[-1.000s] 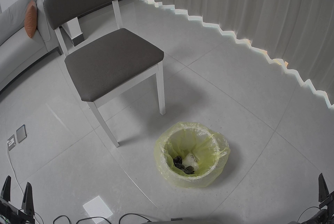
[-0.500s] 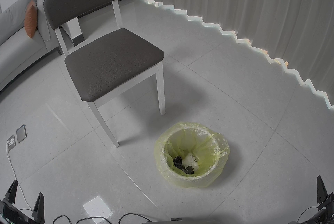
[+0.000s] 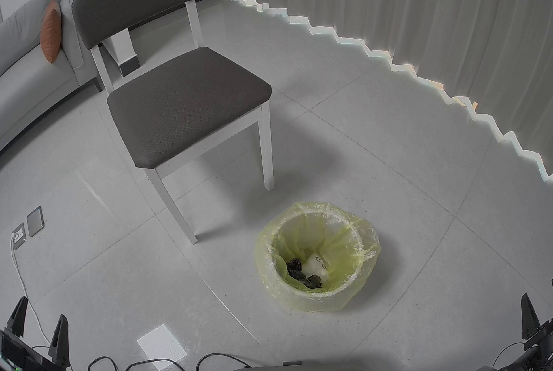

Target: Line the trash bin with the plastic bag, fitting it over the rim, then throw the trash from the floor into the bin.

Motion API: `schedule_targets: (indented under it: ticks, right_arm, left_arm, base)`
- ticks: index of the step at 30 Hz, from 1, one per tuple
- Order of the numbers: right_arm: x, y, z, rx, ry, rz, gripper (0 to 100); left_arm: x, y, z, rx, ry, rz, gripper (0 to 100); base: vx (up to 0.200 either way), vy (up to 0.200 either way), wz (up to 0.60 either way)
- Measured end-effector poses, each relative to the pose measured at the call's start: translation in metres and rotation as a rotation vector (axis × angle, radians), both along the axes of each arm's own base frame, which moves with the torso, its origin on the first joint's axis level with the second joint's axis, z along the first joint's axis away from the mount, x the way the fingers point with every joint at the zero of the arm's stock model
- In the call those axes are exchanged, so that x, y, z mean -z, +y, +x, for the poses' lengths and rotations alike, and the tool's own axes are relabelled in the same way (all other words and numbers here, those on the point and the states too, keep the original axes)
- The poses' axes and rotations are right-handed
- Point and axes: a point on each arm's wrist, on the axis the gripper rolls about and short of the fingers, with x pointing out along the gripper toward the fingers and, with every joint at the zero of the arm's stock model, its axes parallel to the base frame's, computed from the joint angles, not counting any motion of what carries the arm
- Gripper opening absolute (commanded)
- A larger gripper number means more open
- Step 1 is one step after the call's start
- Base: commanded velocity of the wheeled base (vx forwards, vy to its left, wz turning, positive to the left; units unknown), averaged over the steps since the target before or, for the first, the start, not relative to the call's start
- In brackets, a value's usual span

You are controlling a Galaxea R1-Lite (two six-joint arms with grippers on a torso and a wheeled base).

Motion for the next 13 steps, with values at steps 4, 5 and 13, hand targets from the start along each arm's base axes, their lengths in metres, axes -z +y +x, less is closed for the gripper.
schedule_targets:
  ticks: [4,5,13]
  right_arm:
    - [0.0,0.0,0.0,0.0,0.0,-0.001,100]
    - [0.0,0.0,0.0,0.0,0.0,-0.002,100]
    - [-0.0001,0.0,0.0,-0.001,0.0,-0.005,100]
  left_arm:
    - [-0.0002,-0.0001,0.0,0.002,-0.001,0.034,100]
    - [-0.0002,-0.0001,0.0,0.003,-0.001,0.042,100]
    - [-0.0002,-0.0002,0.0001,0.004,-0.001,0.046,100]
  base:
    - [0.0,0.0,0.0]
    - [0.0,0.0,0.0]
    - [0.0,0.0,0.0]
